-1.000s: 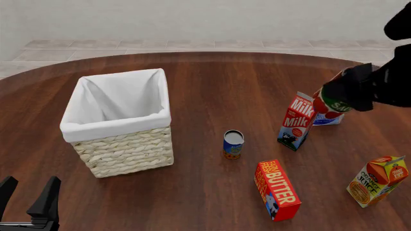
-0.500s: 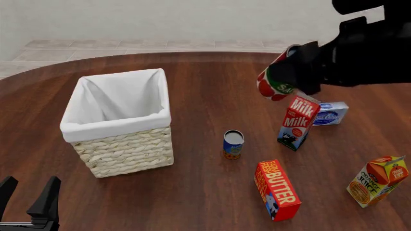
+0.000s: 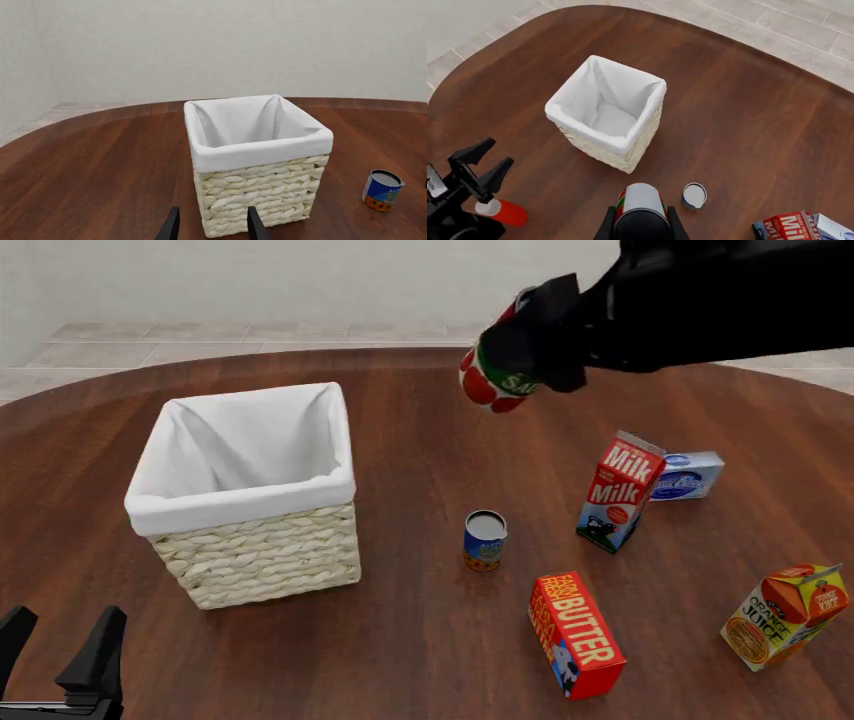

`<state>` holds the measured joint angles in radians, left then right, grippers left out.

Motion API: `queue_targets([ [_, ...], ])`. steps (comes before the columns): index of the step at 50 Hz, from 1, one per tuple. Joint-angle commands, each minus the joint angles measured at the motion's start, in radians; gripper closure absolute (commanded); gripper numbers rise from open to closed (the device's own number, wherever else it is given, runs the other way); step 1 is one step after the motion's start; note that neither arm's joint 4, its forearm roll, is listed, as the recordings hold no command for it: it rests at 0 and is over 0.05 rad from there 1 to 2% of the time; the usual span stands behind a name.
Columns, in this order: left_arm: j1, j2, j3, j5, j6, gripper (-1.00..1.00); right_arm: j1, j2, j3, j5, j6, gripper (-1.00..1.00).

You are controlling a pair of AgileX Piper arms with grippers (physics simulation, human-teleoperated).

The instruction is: Pick up the tomato sauce, and put it in the basket.

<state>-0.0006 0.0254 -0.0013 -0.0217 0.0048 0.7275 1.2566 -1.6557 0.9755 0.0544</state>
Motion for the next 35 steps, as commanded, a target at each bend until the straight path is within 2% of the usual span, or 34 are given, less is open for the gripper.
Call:
queue_targets([
  [1, 0.0, 0.0, 0.0, 0.0, 0.0, -1.0, 0.038, 0.052, -0.07, -0.008, 0.022, 1.0],
  [35, 0.0, -0.001, 0.0, 0.0, 0.0, -1.0, 0.15, 0.196, -0.145, -0.116, 0.043, 1.0],
])
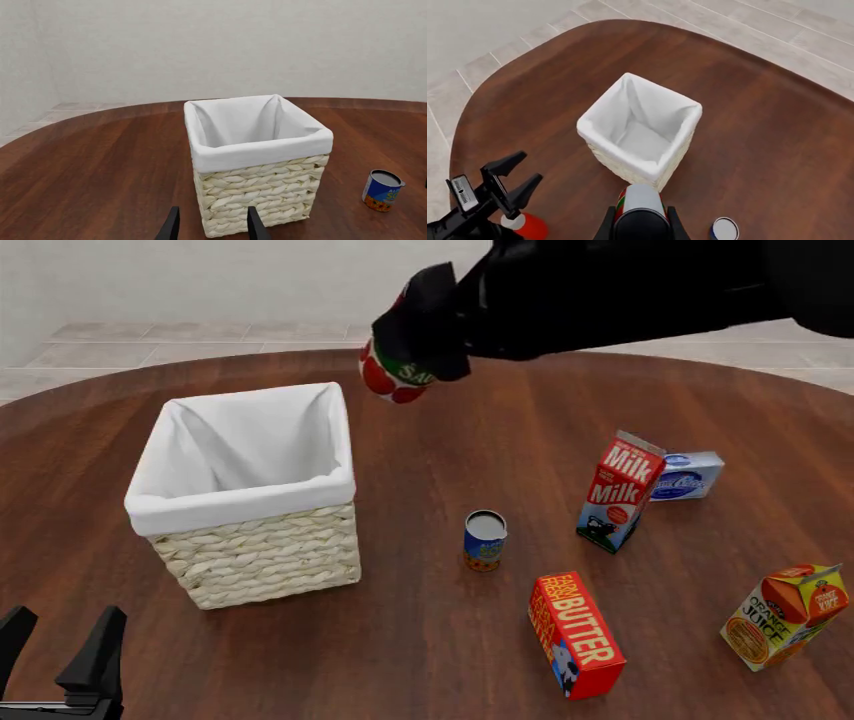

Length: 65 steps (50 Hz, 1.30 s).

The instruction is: Pick up the tomato sauce, and put it in the basket.

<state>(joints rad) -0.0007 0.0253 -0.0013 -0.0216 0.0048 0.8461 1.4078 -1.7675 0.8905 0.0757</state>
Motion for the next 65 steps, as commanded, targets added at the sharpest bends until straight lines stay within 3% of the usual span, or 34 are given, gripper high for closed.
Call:
queue_targets([
  [1, 0.0, 0.0, 0.0, 0.0, 0.0, -1.0, 0.035, 0.051, -0.035, -0.033, 0.021, 1.0],
  [32, 0.0, 0.0, 0.0, 0.0, 0.0, -1.0, 0.123, 0.248, -0.234, -0.078, -0.002, 1.0],
  [44, 0.0, 0.001, 0.0, 0.0, 0.0, -1.0, 0.12, 0.311, -0.287, -0.104, -0.004, 1.0],
  [60, 0.0, 0.0, 0.0, 0.0, 0.0, -1.0, 0.078, 0.39, -0.406, -0.067, -0.071, 1.0],
  [65, 0.0, 0.0, 0.0, 0.0, 0.0, -1.0, 0.084, 0.397, -0.383, -0.103, -0.065, 1.0],
])
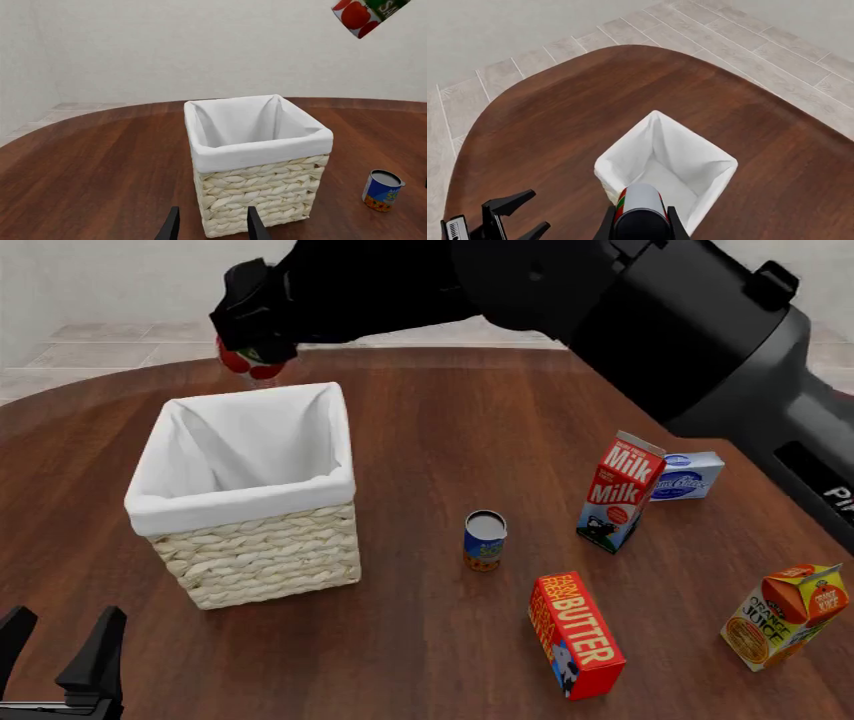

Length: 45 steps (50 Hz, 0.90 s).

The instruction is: Pick up the tomato sauce, and put it in the basket.

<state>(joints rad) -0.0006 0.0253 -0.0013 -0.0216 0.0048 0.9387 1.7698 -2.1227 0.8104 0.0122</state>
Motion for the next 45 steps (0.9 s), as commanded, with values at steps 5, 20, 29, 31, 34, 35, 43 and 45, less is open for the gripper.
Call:
queue_targets([
  [5, 0.0, 0.0, 0.0, 0.0, 0.0, -1.0, 0.002, 0.044, -0.004, -0.052, 0.001, 1.0],
  [20, 0.0, 0.0, 0.0, 0.0, 0.0, -1.0, -0.012, 0.102, -0.015, -0.089, -0.018, 1.0],
  [29, 0.0, 0.0, 0.0, 0.0, 0.0, -1.0, -0.021, 0.137, -0.048, -0.093, -0.031, 1.0],
  [31, 0.0, 0.0, 0.0, 0.0, 0.0, -1.0, -0.025, 0.15, -0.056, -0.096, -0.039, 1.0],
  [34, 0.0, 0.0, 0.0, 0.0, 0.0, -1.0, -0.028, 0.165, -0.067, -0.098, -0.039, 1.0],
  [35, 0.0, 0.0, 0.0, 0.0, 0.0, -1.0, -0.028, 0.169, -0.07, -0.102, -0.03, 1.0],
  [43, 0.0, 0.0, 0.0, 0.0, 0.0, -1.0, -0.031, 0.2, -0.088, -0.117, -0.025, 1.0],
  [45, 0.0, 0.0, 0.0, 0.0, 0.0, -1.0, -0.032, 0.209, -0.094, -0.118, -0.025, 1.0],
])
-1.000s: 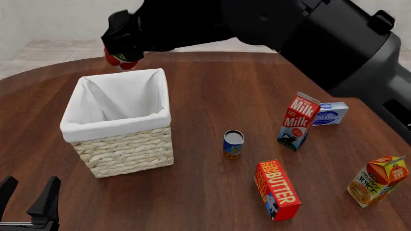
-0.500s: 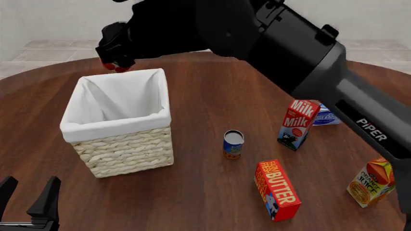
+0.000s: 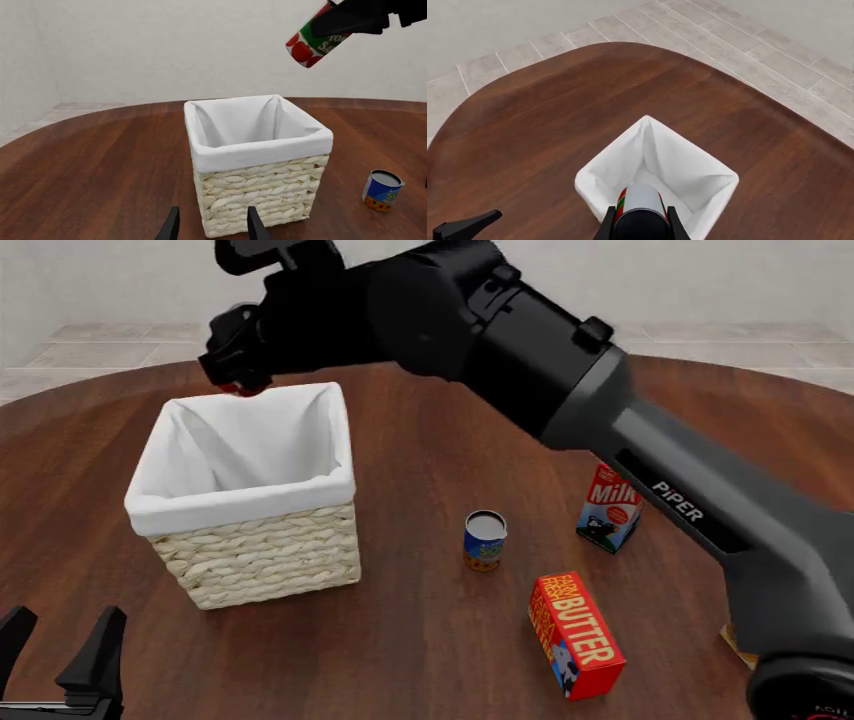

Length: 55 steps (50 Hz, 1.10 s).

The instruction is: Pick up the tomato sauce, and put it in the basket.

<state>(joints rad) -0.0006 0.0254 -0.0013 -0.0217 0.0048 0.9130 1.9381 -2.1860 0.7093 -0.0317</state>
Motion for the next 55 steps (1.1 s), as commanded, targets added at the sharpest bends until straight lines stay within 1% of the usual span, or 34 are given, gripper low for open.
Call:
queue_targets([
  [1, 0.0, 0.0, 0.0, 0.0, 0.0, -1.0, -0.008, 0.044, -0.034, -0.018, 0.016, 1.0],
  [8, 0.0, -0.001, 0.0, 0.0, 0.0, -1.0, 0.001, 0.067, -0.048, -0.029, 0.019, 1.0],
  [20, 0.0, 0.0, 0.0, 0.0, 0.0, -1.0, -0.002, 0.124, -0.11, -0.014, 0.023, 1.0],
  [27, 0.0, 0.0, 0.0, 0.0, 0.0, -1.0, -0.016, 0.147, -0.139, 0.001, 0.016, 1.0],
  [32, 0.0, 0.0, 0.0, 0.0, 0.0, -1.0, -0.023, 0.145, -0.105, -0.021, 0.012, 1.0],
  [33, 0.0, 0.0, 0.0, 0.0, 0.0, -1.0, -0.026, 0.146, -0.097, -0.028, 0.024, 1.0],
  [35, 0.0, -0.001, 0.0, 0.0, 0.0, -1.0, -0.032, 0.151, -0.099, -0.029, 0.021, 1.0],
  [36, 0.0, -0.001, 0.0, 0.0, 0.0, -1.0, -0.036, 0.154, -0.099, -0.032, 0.029, 1.0],
  [40, 0.0, 0.0, 0.0, 0.0, 0.0, -1.0, -0.044, 0.164, -0.103, -0.029, 0.028, 1.0],
  [43, 0.0, 0.0, 0.0, 0.0, 0.0, -1.0, -0.048, 0.169, -0.108, -0.028, 0.039, 1.0],
  [49, 0.0, 0.0, 0.0, 0.0, 0.0, -1.0, -0.054, 0.185, -0.13, -0.013, 0.037, 1.0],
  [55, 0.0, 0.0, 0.0, 0.0, 0.0, -1.0, -0.054, 0.189, -0.115, -0.025, 0.045, 1.0],
])
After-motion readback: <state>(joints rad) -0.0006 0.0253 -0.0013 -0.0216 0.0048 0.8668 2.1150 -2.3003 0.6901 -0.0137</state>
